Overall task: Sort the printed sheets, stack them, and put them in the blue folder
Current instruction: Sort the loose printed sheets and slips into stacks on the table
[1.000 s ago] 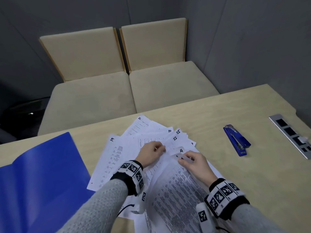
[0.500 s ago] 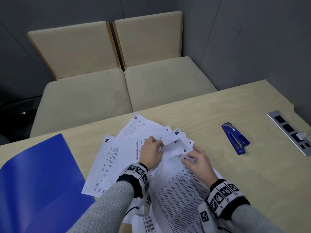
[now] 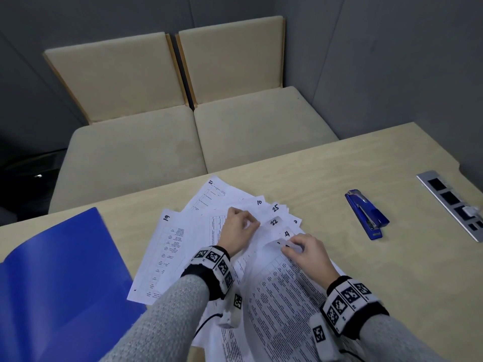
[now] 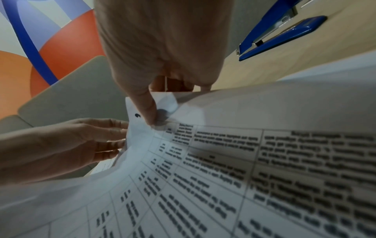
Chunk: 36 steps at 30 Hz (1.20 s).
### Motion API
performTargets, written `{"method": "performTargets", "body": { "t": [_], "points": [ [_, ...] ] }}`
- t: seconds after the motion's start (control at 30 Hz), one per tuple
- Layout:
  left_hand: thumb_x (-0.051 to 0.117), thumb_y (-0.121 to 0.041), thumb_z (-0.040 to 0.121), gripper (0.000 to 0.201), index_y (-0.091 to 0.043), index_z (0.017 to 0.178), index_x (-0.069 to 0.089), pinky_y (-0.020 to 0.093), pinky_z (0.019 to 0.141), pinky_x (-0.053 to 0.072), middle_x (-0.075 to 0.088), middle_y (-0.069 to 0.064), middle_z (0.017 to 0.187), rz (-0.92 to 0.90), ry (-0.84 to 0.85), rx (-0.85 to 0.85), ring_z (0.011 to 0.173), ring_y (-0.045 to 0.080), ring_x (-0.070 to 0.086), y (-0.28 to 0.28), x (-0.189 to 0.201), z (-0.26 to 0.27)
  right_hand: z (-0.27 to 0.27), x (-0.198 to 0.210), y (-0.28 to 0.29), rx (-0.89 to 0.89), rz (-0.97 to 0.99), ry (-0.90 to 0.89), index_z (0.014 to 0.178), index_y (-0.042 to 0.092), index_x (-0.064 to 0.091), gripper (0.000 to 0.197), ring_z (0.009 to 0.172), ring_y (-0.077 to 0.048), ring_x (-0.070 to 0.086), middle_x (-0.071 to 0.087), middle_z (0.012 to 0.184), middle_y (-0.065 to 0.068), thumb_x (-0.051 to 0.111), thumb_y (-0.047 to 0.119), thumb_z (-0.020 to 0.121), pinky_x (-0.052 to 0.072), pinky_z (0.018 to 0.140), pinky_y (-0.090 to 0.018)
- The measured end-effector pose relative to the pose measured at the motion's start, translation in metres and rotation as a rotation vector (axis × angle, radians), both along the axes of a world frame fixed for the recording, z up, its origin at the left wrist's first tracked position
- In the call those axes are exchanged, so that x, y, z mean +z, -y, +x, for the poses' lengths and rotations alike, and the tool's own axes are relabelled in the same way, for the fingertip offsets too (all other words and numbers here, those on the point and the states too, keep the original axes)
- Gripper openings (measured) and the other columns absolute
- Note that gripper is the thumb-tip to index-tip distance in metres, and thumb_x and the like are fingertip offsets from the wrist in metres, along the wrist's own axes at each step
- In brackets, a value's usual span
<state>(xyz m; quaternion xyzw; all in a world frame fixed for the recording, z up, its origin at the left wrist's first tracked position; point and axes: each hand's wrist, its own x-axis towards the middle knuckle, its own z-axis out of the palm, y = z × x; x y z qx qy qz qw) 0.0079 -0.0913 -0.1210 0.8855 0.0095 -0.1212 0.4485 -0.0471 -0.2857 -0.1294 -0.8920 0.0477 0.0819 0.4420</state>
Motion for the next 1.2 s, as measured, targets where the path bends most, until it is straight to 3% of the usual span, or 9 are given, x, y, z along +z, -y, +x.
{"method": "performTargets", "body": {
  "t": [0.1, 0.23, 0.3, 0.37, 0.43, 0.53, 0.7, 1.0, 1.2],
  "points": [
    [0.062, -0.008, 0.083, 0.020, -0.017, 0.101, 0.059, 0.022, 0.065, 0.044, 0.059, 0.001, 0.095, -0.012, 0.050, -0.022, 0.067, 0.009, 0.054, 0.001, 0.004, -0.002, 0.001, 0.000, 0.001, 0.026, -0.023, 0.018, 0.064, 0.005, 0.060, 0.022, 0.080, -0.021, 0.051, 0.053, 0.060, 0.004, 0.070, 0.016, 0.080, 0.036, 0.068, -0.028],
    [0.055, -0.006, 0.087, 0.019, -0.018, 0.090, 0.070, 0.031, 0.076, 0.042, 0.064, 0.001, 0.085, 0.067, 0.113, -0.228, 0.086, 0.017, 0.053, 0.001, 0.002, -0.009, 0.002, 0.000, 0.005, 0.035, -0.047, 0.027, 0.066, 0.005, 0.063, 0.019, 0.084, -0.020, 0.051, 0.056, 0.067, 0.006, 0.070, 0.015, 0.080, 0.032, 0.065, -0.026],
    [0.051, -0.007, 0.091, 0.020, -0.014, 0.093, 0.070, 0.031, 0.074, 0.038, 0.057, 0.003, 0.087, 0.092, 0.117, -0.281, 0.086, 0.019, 0.049, 0.001, 0.002, -0.010, 0.001, 0.001, 0.005, 0.024, -0.042, 0.038, 0.060, 0.020, 0.058, 0.024, 0.089, -0.021, 0.052, 0.054, 0.069, 0.016, 0.070, 0.016, 0.080, 0.032, 0.069, -0.028],
    [0.046, -0.006, 0.093, 0.021, -0.010, 0.097, 0.066, 0.030, 0.071, 0.037, 0.049, 0.003, 0.087, 0.102, 0.103, -0.320, 0.081, 0.019, 0.047, 0.004, 0.003, -0.009, 0.000, 0.001, 0.004, 0.014, -0.131, 0.057, 0.054, 0.036, 0.047, 0.038, 0.098, -0.018, 0.049, 0.052, 0.070, 0.022, 0.070, 0.020, 0.081, 0.032, 0.093, -0.035],
    [0.042, -0.007, 0.094, 0.022, -0.010, 0.101, 0.062, 0.031, 0.071, 0.039, 0.045, 0.003, 0.089, 0.116, 0.079, -0.351, 0.079, 0.019, 0.047, 0.007, 0.006, -0.007, 0.000, 0.000, 0.002, -0.004, -0.263, 0.085, 0.053, 0.037, 0.047, 0.037, 0.107, -0.005, 0.041, 0.055, 0.073, 0.023, 0.069, 0.026, 0.080, -0.006, 0.113, -0.041],
    [0.041, -0.009, 0.096, 0.024, -0.012, 0.101, 0.064, 0.027, 0.070, 0.034, 0.045, 0.002, 0.089, 0.108, 0.059, -0.336, 0.078, 0.016, 0.046, 0.011, 0.008, 0.000, 0.003, -0.001, 0.001, 0.030, -0.344, 0.139, 0.059, 0.033, 0.055, 0.026, 0.119, 0.005, 0.029, 0.059, 0.081, 0.021, 0.067, 0.026, 0.081, -0.034, 0.102, -0.034],
    [0.052, -0.010, 0.089, 0.030, -0.013, 0.119, 0.052, 0.033, 0.082, 0.045, 0.053, 0.008, 0.108, 0.149, 0.013, -0.189, 0.085, 0.019, 0.052, 0.008, 0.004, 0.010, 0.012, -0.005, 0.004, 0.126, -0.277, 0.112, 0.071, 0.018, 0.068, 0.014, 0.096, -0.007, 0.048, 0.051, 0.069, 0.021, 0.068, 0.026, 0.083, 0.001, 0.116, -0.047],
    [0.065, -0.031, 0.081, 0.052, -0.011, 0.122, 0.041, 0.039, 0.068, 0.049, 0.036, 0.009, 0.119, 0.548, 0.077, -0.270, 0.097, 0.028, 0.050, -0.008, -0.007, 0.020, 0.000, -0.006, 0.001, 0.124, -0.184, 0.096, 0.071, 0.016, 0.069, 0.014, 0.090, -0.013, 0.054, 0.058, 0.072, 0.015, 0.069, 0.023, 0.083, 0.013, 0.111, -0.037],
    [0.069, -0.036, 0.073, 0.043, -0.020, 0.107, 0.047, 0.034, 0.080, 0.034, 0.042, 0.002, 0.109, 0.645, 0.204, -0.282, 0.100, 0.022, 0.039, -0.020, -0.011, 0.028, 0.001, -0.004, -0.002, 0.136, -0.095, 0.127, 0.066, 0.008, 0.068, 0.015, 0.078, 0.002, 0.048, 0.055, 0.063, 0.019, 0.072, 0.014, 0.079, 0.036, 0.087, -0.033]
  ]
}}
